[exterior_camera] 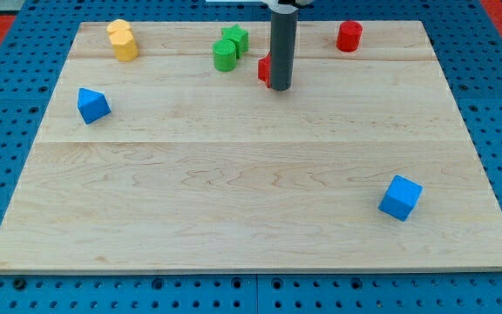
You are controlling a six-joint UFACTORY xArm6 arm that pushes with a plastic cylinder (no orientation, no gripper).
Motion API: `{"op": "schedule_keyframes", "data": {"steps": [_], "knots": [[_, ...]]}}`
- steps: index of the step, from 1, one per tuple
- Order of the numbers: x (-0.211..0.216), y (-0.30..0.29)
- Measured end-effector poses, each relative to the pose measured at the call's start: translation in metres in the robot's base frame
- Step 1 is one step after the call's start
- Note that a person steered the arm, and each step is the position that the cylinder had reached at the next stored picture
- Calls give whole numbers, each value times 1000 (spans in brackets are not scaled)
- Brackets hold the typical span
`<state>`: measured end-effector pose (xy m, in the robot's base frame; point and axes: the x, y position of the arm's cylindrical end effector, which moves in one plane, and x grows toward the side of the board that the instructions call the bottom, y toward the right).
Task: Slide red star to the red circle
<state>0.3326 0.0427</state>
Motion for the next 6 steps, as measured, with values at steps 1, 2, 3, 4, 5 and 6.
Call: {"op": "schedule_keyframes", "data": {"steps": [1,2,3,4,5,6], "knots": [[-1,-18],[-1,-60],[-8,-70],[-24,-32],[-43,-8],[-58,20]]}}
